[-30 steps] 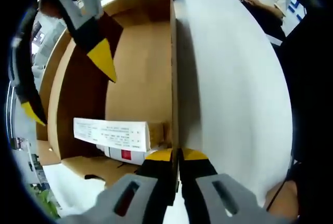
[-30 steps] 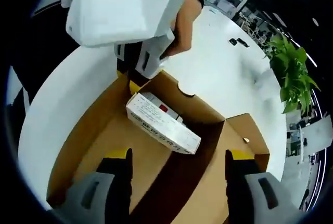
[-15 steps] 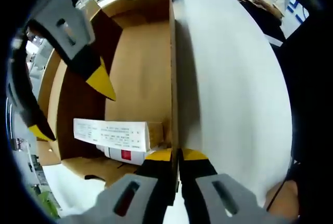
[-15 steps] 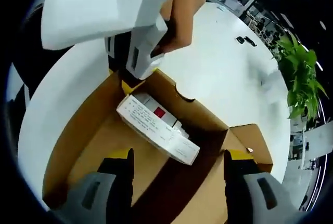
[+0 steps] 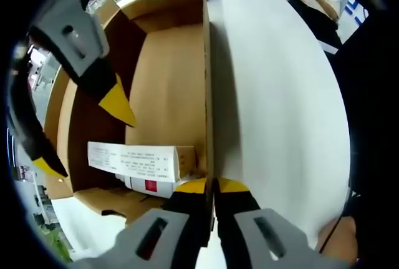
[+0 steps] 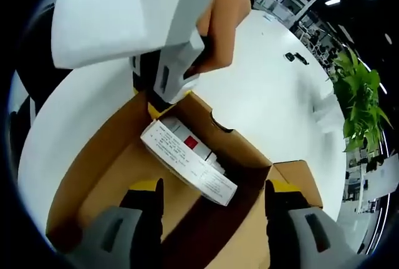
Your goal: Operate the shoe box by opening the lid, removing the specified soft item, and placing it in the target area until the item is outside and the box remains undamaged.
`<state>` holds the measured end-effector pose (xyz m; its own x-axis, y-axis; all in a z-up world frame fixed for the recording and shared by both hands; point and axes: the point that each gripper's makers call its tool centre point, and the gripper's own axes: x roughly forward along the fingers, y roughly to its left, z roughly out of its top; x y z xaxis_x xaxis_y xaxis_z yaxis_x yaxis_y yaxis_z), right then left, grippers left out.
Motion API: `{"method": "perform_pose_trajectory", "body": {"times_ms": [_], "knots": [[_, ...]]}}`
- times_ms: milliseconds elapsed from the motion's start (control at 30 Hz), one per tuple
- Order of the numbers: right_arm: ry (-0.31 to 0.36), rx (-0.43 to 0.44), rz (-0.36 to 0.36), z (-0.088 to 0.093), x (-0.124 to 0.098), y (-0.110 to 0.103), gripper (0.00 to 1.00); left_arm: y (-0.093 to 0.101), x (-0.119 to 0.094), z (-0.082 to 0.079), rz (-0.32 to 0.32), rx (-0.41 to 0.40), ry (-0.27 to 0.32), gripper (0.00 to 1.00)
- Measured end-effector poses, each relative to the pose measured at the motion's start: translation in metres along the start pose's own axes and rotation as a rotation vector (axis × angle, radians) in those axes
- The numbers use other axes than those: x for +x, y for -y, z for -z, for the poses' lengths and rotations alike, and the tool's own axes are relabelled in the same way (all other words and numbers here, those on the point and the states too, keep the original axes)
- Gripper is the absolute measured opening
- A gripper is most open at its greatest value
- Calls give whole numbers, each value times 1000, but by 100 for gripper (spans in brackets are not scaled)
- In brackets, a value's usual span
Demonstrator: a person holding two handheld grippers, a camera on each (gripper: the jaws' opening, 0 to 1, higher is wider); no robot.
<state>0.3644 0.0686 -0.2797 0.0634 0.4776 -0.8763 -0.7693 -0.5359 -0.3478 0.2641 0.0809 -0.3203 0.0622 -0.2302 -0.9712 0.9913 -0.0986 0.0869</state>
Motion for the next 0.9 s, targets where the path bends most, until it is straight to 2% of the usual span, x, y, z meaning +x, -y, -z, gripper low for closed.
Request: {"method": "perform_pose_trajectory", "body": {"times_ms": [100,467,767,900], "knots": [[-1,5,-28,1,7,-5,58,-1,0,0,-1,0,-1,3],[-46,-16,-76,7,22,-12,55,-2,1,0,0,-3,3,3],[-94,-3,-101,23,20,-19,35,-5,1,2,0,-4,-3,3],[-116,2,-120,28,19,-26,33,-5,1,2,-1,-5,-6,3]]}}
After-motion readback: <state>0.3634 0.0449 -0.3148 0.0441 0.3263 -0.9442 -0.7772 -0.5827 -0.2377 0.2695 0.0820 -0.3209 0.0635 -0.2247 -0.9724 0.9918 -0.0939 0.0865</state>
